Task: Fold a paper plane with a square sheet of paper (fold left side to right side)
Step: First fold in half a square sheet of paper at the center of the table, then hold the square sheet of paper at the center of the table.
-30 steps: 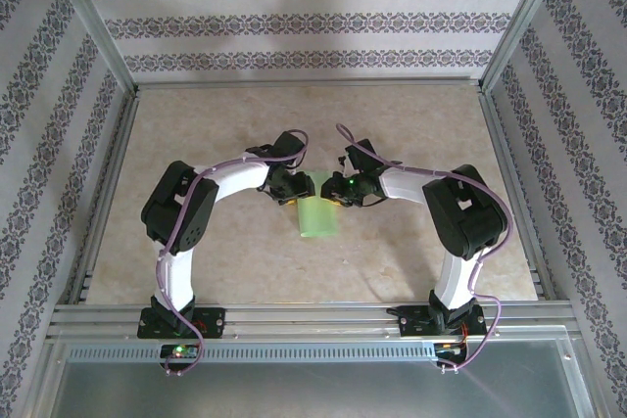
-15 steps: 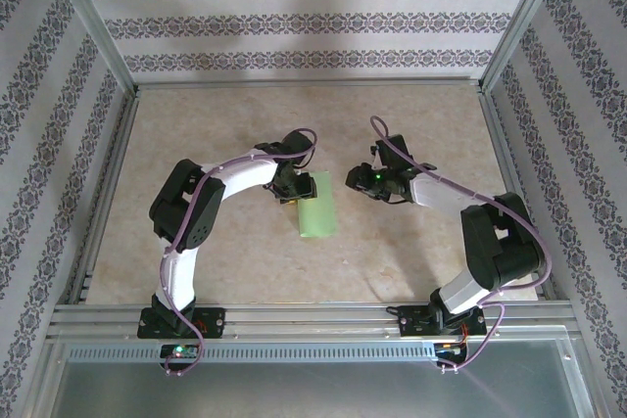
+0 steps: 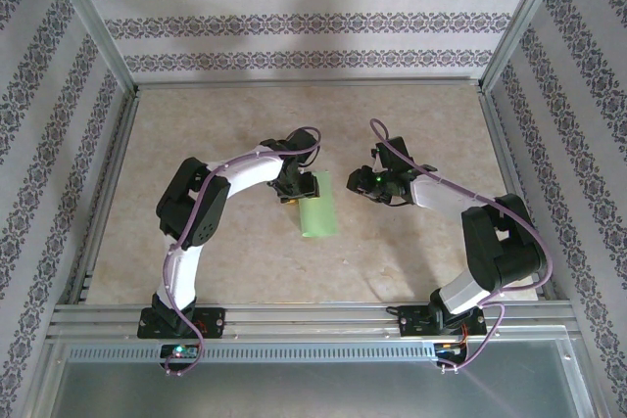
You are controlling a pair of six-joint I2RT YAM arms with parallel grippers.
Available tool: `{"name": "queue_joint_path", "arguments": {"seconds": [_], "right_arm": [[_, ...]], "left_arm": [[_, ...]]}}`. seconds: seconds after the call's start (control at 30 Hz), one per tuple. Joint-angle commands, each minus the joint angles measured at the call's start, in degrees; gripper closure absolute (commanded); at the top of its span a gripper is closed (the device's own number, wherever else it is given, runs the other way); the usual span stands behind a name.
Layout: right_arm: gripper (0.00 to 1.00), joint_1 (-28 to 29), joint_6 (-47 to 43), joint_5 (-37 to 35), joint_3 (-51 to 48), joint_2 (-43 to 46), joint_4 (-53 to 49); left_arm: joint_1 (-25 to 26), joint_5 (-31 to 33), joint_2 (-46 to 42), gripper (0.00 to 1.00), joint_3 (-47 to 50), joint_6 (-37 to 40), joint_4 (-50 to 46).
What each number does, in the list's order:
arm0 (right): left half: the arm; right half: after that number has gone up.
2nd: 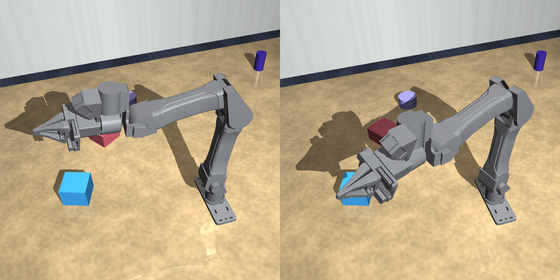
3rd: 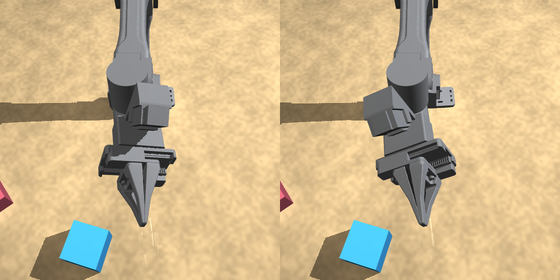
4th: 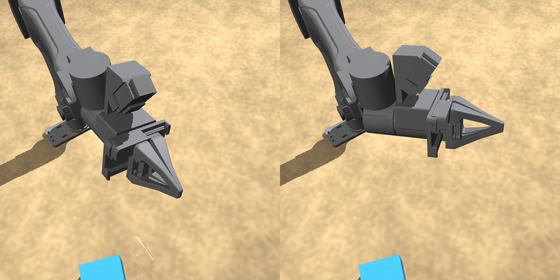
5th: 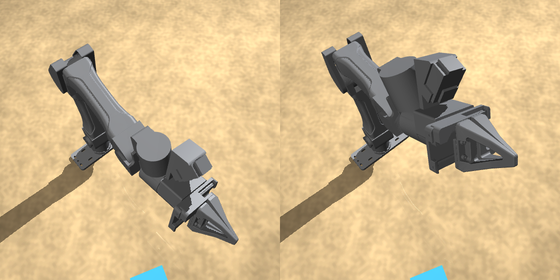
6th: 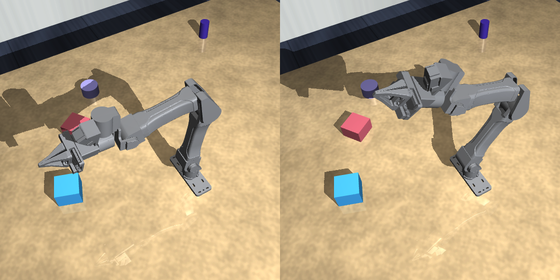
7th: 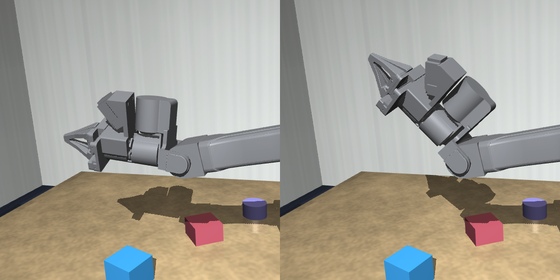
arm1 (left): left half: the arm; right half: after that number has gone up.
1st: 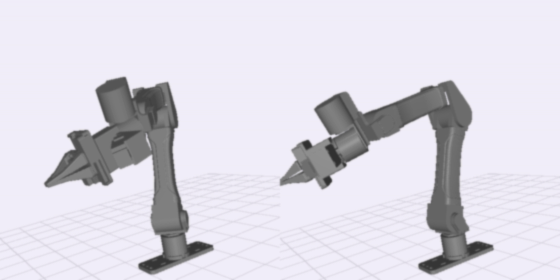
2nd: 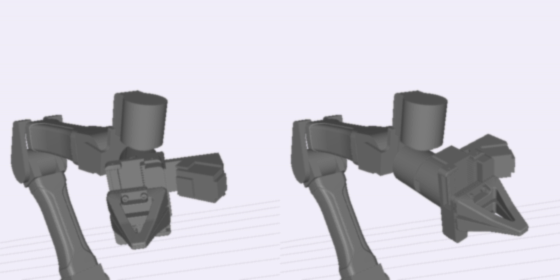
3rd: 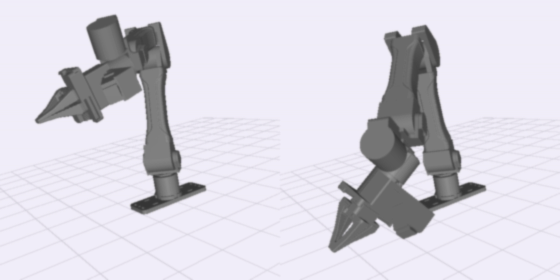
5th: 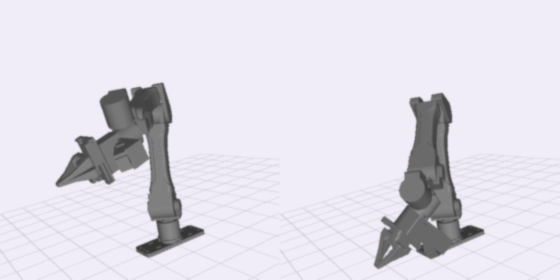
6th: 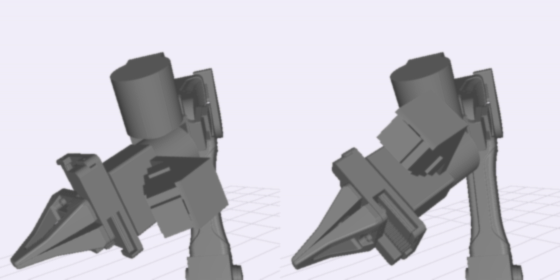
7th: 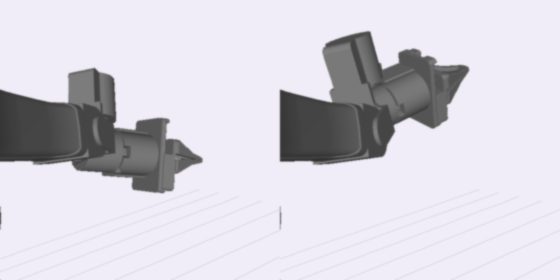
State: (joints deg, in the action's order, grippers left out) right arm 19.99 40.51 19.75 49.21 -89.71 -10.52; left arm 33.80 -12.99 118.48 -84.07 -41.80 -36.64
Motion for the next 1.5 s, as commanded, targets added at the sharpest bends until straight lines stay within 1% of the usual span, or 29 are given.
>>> {"name": "queue_joint_path", "arguments": {"seconds": [0.0, 0.8, 1.3, 1.47], "right_arm": [[0.62, -0.3, -0.87, -0.52, -1.05, 1.47, -0.98], [0.62, -0.3, -2.1, 1.17, -0.17, 0.53, -1.41], [0.62, -0.21, -2.19, 2.2, -0.15, 0.41, -1.6], [0.62, 0.05, -2.54, 4.21, 0.08, -0.32, -1.19]], "left_arm": [[0.91, 1.65, 5.55, 0.45, 0.5, -0.91, 0.61], [1.79, 1.84, 9.48, 0.4, -3.71, -1.34, -1.74], [1.79, 1.96, 10.05, 0.39, -3.72, -2.86, -1.59], [1.75, 1.85, 10.06, 0.39, -3.6, -2.79, -1.58]]}}
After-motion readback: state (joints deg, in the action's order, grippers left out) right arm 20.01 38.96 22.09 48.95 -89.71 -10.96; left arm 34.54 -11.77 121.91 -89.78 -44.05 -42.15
